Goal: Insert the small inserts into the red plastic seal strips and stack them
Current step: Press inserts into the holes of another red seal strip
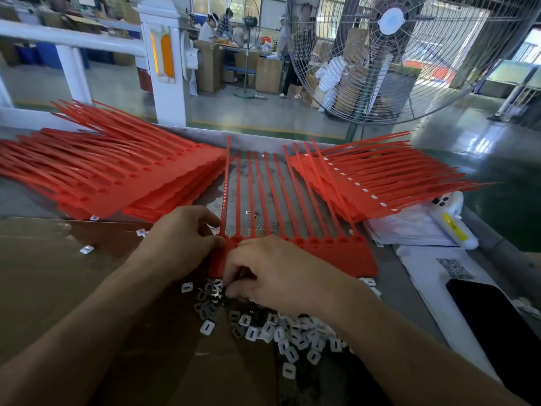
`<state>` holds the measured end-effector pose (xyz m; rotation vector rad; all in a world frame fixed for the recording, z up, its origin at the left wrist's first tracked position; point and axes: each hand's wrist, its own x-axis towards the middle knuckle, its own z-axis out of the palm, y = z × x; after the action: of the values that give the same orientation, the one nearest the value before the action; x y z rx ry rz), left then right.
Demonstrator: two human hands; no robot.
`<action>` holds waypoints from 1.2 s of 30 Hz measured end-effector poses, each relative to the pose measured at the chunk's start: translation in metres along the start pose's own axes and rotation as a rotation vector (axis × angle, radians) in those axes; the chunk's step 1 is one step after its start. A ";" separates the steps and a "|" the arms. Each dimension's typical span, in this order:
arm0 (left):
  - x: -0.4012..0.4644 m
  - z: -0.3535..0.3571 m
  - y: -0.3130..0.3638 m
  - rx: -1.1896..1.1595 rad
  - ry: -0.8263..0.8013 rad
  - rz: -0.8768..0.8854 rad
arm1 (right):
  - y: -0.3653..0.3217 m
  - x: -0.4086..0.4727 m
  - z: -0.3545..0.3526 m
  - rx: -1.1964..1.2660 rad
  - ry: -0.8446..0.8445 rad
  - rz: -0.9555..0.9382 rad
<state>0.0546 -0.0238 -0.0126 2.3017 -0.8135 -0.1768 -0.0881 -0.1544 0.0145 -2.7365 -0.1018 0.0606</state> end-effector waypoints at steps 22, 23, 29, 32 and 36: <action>-0.009 0.006 0.015 -0.197 0.149 0.197 | 0.018 -0.011 0.015 0.461 0.259 0.112; -0.010 0.006 0.016 -0.208 0.150 0.208 | 0.019 -0.012 0.015 0.513 0.275 0.127; -0.014 0.004 0.021 -0.333 0.143 0.322 | 0.031 -0.009 0.007 0.984 0.492 0.302; -0.017 0.006 0.025 -0.386 0.115 0.393 | 0.033 -0.006 0.006 1.239 0.544 0.305; -0.021 0.008 0.028 -0.406 0.072 0.468 | 0.035 -0.005 0.008 1.295 0.564 0.285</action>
<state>0.0205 -0.0320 -0.0025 1.6833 -1.1365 -0.0420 -0.0911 -0.1835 -0.0061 -1.3782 0.3619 -0.4146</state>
